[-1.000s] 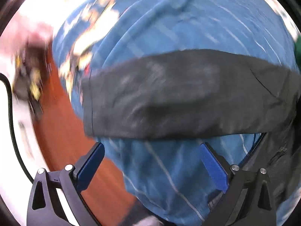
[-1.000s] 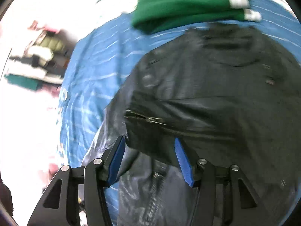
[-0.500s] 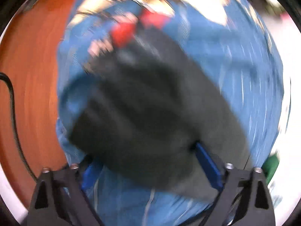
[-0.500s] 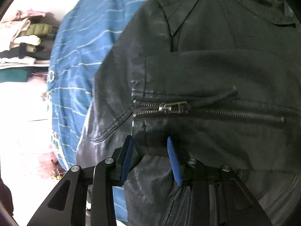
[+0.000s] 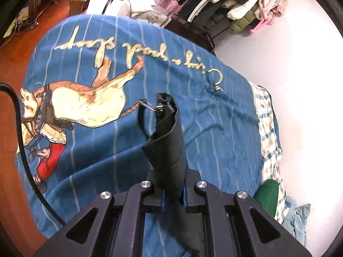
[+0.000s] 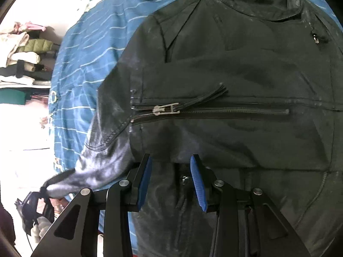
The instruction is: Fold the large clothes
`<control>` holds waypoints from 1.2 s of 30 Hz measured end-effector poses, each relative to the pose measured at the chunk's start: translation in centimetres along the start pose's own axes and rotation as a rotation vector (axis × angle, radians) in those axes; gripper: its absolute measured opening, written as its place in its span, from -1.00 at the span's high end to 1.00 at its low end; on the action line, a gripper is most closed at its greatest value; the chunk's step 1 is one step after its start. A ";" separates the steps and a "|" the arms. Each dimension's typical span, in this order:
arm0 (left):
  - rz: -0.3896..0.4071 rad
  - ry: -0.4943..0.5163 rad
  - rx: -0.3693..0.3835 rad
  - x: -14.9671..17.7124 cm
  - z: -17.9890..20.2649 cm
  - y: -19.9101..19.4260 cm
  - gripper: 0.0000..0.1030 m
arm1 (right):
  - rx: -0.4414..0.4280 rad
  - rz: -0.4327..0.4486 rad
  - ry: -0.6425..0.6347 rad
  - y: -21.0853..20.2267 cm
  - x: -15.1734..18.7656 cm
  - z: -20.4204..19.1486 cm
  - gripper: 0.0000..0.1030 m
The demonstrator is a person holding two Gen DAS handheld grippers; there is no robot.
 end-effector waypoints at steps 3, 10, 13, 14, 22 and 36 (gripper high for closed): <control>-0.053 -0.059 -0.025 1.1 -4.0 2.3 0.81 | 0.009 -0.012 0.012 0.2 -0.2 0.4 0.22; -0.107 -0.263 0.048 4.2 -8.5 2.8 0.47 | 0.038 -0.027 -0.015 0.3 -0.6 0.1 0.21; -0.103 -0.230 0.056 4.6 -7.5 2.9 0.08 | 0.048 -0.041 -0.026 0.7 -0.6 -0.1 0.16; -0.096 -0.192 0.035 4.6 -6.7 3.1 0.06 | 0.049 -0.044 -0.027 0.9 -0.5 -0.2 0.11; 0.019 0.197 -0.223 3.0 -0.7 2.4 0.78 | 0.356 -0.008 -0.130 0.4 -0.9 -1.3 -0.41; 0.217 0.728 -0.236 5.2 15.4 -4.5 0.86 | 0.727 0.102 -0.172 -3.3 -1.6 -1.2 -0.63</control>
Point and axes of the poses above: each gripper's, at about its wrist camera, not at the fingertips, and y roughly the way its jaws point, z to its right, x to its underside, the point moved 8 cm from there along y, roughly the way its jaws point, and after that the axes turned 7 degrees about -y, right-handed, at the moved point
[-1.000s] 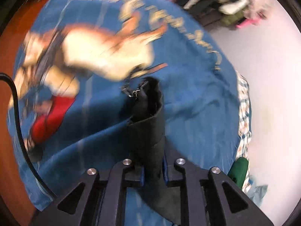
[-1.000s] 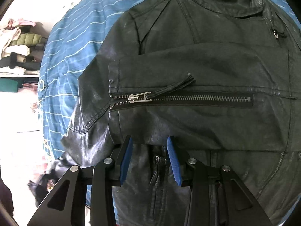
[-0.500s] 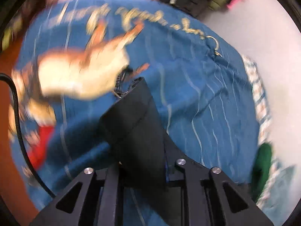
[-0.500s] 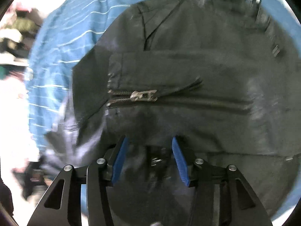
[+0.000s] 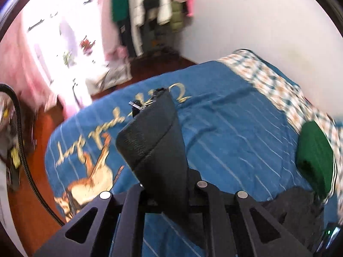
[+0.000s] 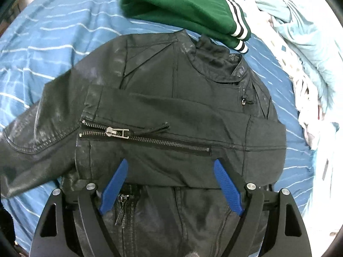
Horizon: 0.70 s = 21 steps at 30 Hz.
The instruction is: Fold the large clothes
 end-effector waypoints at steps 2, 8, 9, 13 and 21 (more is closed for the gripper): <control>0.017 0.047 0.016 0.1 1.8 -0.9 0.86 | -0.049 -0.001 0.029 0.3 0.0 0.6 -0.63; 0.052 0.175 0.076 1.8 9.4 -4.0 0.89 | -0.198 -0.039 0.134 1.8 1.4 5.7 -0.63; 0.060 0.208 0.097 2.5 11.7 -4.9 0.90 | -0.200 -0.042 0.154 2.2 1.9 7.4 -0.63; 0.041 0.302 0.184 5.8 19.7 -7.5 0.90 | -0.197 -0.057 0.234 3.6 4.1 14.5 -0.63; -0.106 0.456 0.406 18.2 35.8 -11.7 0.91 | -0.118 -0.141 0.435 9.5 11.8 31.0 -0.63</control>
Point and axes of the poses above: each gripper's, at about its wrist camera, not at the fingertips, and y roughly the way its jaws point, z to its right, x to its underside, the point moved 8 cm from there along y, roughly the way its jaws point, and after that the axes turned 7 degrees about -y, right-handed, at the moved point
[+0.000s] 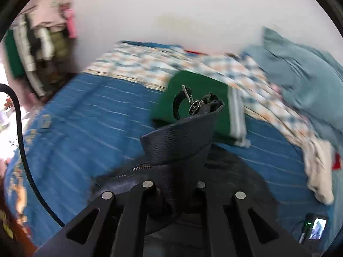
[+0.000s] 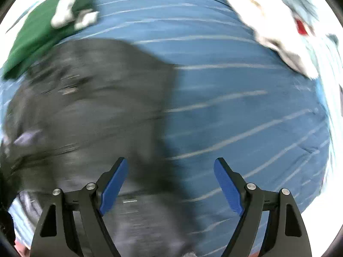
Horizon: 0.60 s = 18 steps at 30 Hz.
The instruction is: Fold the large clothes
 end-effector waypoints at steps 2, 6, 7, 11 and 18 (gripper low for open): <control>-0.034 0.035 0.035 1.4 4.2 0.8 0.91 | 0.027 -0.015 0.045 1.1 0.6 4.2 -0.63; -0.130 0.104 0.108 6.1 11.9 3.0 0.91 | 0.063 -0.059 0.142 2.9 2.3 11.7 -0.63; -0.157 0.119 0.112 7.3 13.3 3.6 0.91 | 0.063 -0.069 0.166 3.3 3.0 13.4 -0.63; -0.240 0.151 0.088 11.7 15.7 6.2 0.91 | 0.070 -0.084 0.223 4.2 4.9 17.7 -0.63; -0.367 0.154 0.016 17.2 16.1 10.1 0.88 | 0.024 -0.121 0.290 5.6 6.7 20.8 -0.63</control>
Point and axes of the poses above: each gripper's, at about its wrist camera, not at the fingertips, and y roughly the way its jaws point, z to its right, x to its underside, the point moved 8 cm from there along y, roughly the way its jaws point, and after that the axes turned 7 degrees about -y, right-handed, at the moved point
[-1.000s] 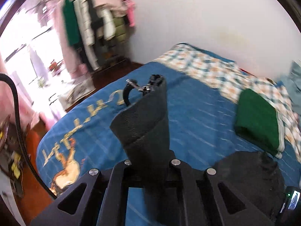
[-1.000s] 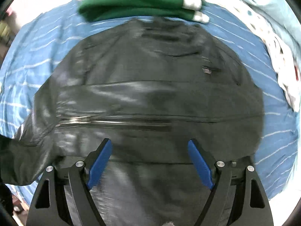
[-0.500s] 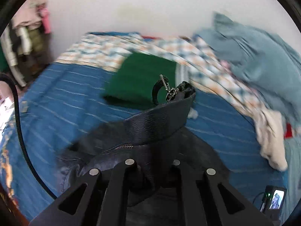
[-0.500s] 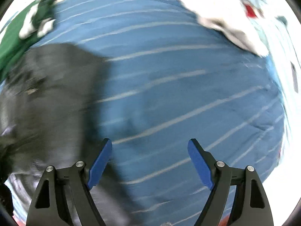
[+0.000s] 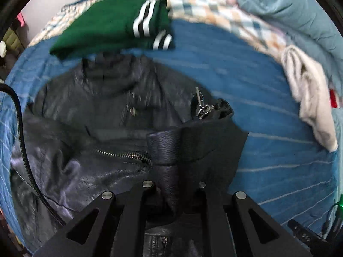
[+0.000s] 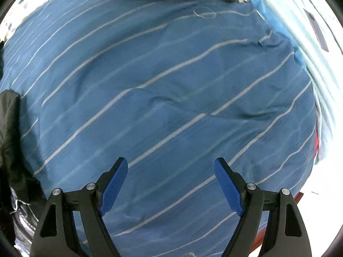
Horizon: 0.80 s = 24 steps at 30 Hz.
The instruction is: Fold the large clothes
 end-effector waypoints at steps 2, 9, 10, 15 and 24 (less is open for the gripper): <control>-0.029 -0.005 -0.025 0.7 0.2 0.8 0.85 | -0.016 -0.003 -0.002 0.1 -0.2 0.1 -0.63; -0.054 -0.022 -0.019 1.5 1.9 0.4 -0.68 | -0.137 -0.001 -0.034 -1.3 -1.9 -1.5 -0.63; -0.047 -0.024 -0.010 1.5 2.0 0.2 -0.79 | -0.160 0.001 -0.046 -1.7 -2.5 -1.6 -0.63; -0.034 -0.046 0.000 1.3 1.3 -2.4 -0.79 | -0.305 0.006 -0.105 -4.4 -4.2 -4.9 -0.63; -0.076 -0.235 -0.177 5.4 -12.5 -7.4 -0.79 | -0.643 -0.076 -0.203 -8.2 -3.4 -15.4 -0.63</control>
Point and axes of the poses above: each gripper's, at about its wrist camera, not at the fingertips, and y roughly the way its jaws point, z to its right, x to its underside, the point moved 8 cm from there along y, roughly the way its jaws point, and after that the axes turned 7 degrees about -y, right-handed, at the moved point
